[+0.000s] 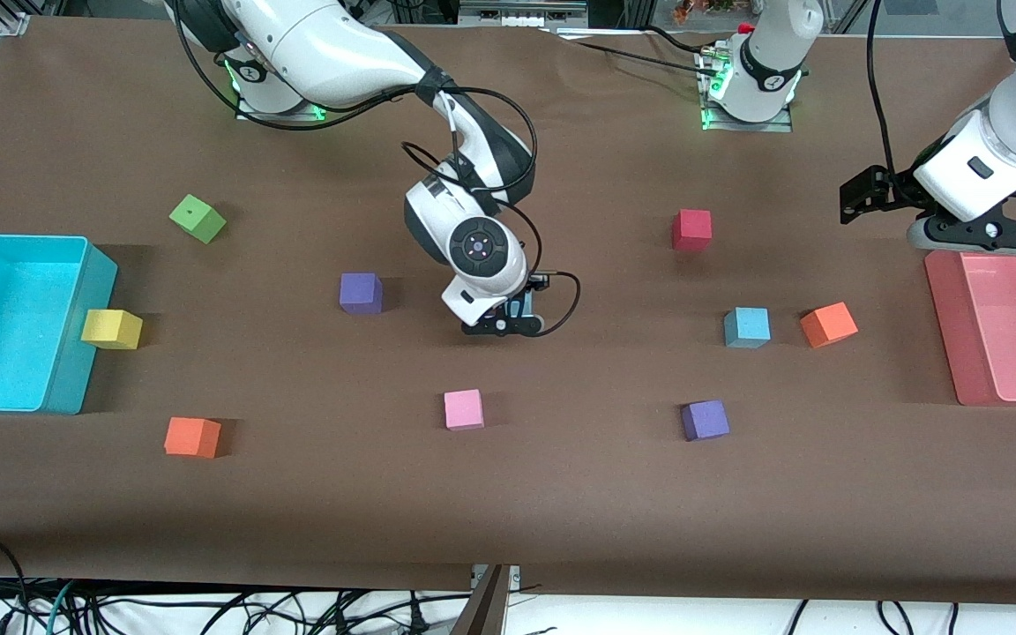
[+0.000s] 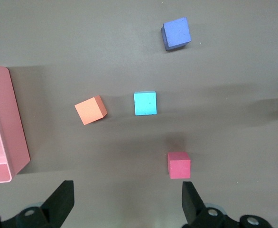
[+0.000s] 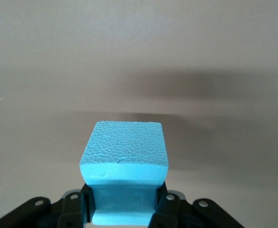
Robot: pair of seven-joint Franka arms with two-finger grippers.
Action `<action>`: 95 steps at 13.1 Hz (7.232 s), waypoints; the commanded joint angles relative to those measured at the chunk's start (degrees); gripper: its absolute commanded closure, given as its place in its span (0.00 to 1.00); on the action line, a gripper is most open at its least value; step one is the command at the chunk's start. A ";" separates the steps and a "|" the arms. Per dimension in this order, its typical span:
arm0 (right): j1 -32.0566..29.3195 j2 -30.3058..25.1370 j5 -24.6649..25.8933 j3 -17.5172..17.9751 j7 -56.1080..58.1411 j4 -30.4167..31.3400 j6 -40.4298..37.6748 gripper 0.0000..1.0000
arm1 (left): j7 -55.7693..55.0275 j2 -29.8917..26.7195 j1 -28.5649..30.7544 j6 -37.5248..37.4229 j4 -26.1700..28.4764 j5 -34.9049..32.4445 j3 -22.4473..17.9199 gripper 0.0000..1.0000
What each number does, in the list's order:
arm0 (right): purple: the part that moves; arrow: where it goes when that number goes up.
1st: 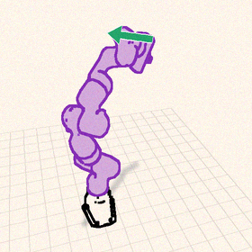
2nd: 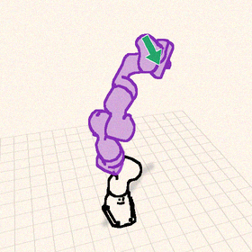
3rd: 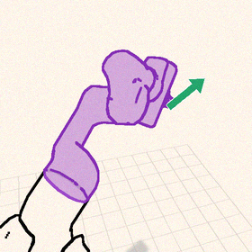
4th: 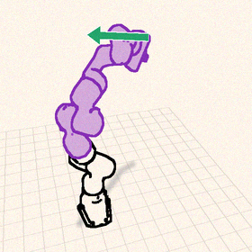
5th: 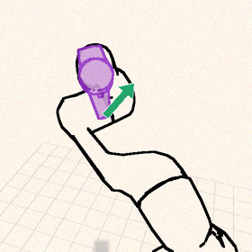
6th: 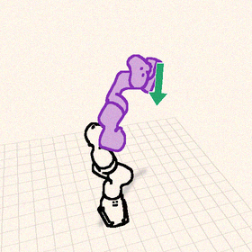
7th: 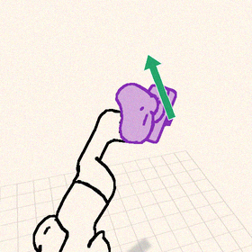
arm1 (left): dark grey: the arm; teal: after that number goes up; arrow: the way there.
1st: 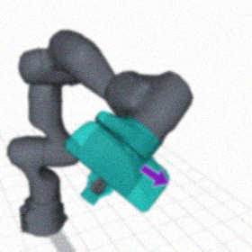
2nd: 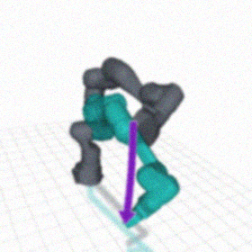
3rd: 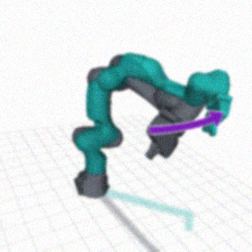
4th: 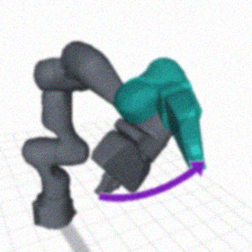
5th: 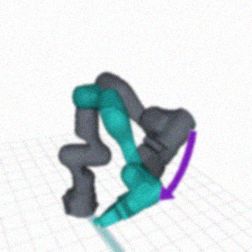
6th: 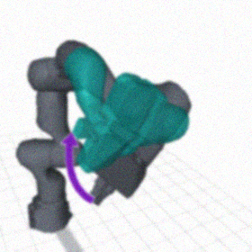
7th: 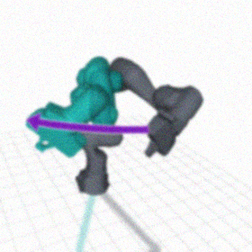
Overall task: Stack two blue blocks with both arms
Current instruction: 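Carry the light-blue cube to the table middle and set it down, then open the right gripper and draw back while the left gripper reaches out, then grasp the second light-blue cube with the left gripper and lift it, then carry the held cube over the first cube and lower it on top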
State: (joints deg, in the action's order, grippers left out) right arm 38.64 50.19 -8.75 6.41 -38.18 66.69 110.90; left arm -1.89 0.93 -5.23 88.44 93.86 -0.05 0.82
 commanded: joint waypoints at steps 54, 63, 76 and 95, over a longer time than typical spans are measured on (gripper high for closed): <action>-16.58 -12.58 -69.65 6.68 143.81 39.48 30.08 0.00 | -0.31 7.40 -0.30 9.35 7.11 -0.65 -0.38 0.00; -16.75 -8.98 -71.85 7.82 151.56 37.90 29.90 0.00 | -0.66 16.74 -0.65 38.86 20.46 -0.48 -0.29 0.00; -17.02 -8.36 -71.85 7.82 153.05 37.20 28.32 0.00 | -0.49 21.83 -2.50 52.87 29.19 4.62 -0.11 0.00; -17.46 -8.45 -71.93 7.74 153.23 37.37 26.91 0.00 | -17.85 12.08 -6.98 34.27 18.14 7.95 11.98 1.00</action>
State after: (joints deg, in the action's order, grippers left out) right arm 21.99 41.07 -79.45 13.41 113.45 104.86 138.52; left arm -14.71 12.83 -11.30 126.87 116.33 5.37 8.81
